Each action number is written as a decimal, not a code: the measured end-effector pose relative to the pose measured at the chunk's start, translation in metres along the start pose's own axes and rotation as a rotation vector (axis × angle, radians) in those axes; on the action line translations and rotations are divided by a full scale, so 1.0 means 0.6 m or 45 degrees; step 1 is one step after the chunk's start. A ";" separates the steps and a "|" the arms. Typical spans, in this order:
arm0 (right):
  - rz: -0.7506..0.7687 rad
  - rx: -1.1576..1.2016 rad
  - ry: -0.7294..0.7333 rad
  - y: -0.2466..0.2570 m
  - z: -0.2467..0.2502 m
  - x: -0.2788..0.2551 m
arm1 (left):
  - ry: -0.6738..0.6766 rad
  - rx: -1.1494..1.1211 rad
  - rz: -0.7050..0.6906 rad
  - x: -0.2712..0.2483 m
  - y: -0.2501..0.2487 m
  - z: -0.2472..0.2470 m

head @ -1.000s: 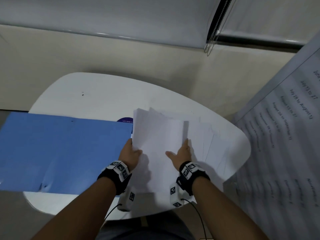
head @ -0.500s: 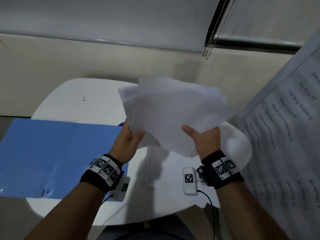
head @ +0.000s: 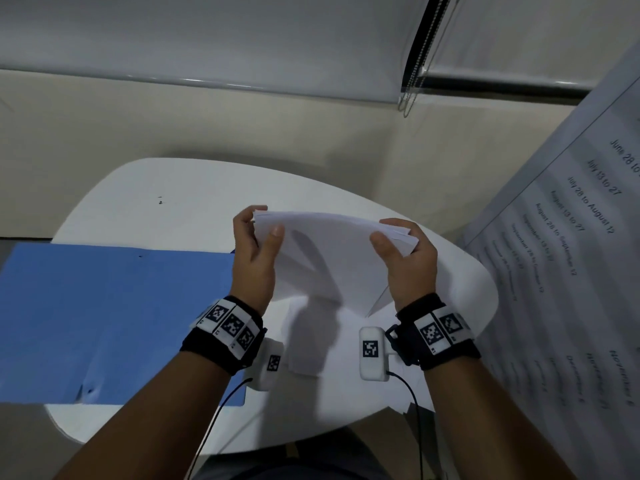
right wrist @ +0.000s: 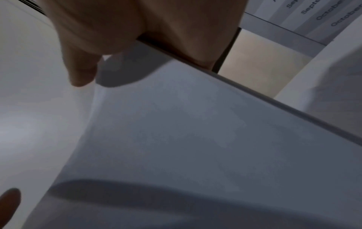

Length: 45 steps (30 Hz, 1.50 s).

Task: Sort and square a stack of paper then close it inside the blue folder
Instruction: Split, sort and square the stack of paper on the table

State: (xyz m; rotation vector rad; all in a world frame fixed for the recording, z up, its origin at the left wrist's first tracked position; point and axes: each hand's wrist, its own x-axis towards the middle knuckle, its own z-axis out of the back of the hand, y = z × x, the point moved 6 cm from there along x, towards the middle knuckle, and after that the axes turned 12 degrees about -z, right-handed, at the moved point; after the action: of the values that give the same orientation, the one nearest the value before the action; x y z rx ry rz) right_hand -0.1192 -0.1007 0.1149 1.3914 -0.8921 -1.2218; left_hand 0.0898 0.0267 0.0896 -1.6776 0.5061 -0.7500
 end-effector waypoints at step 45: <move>0.152 0.012 -0.057 0.000 0.021 0.000 | 0.114 0.736 -0.830 -0.012 -0.054 0.001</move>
State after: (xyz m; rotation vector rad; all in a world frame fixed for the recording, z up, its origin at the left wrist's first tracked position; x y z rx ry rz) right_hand -0.1316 -0.1037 0.1154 1.3034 -0.9990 -1.1630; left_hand 0.0834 0.0398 0.1193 -1.2490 -0.2191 -1.3020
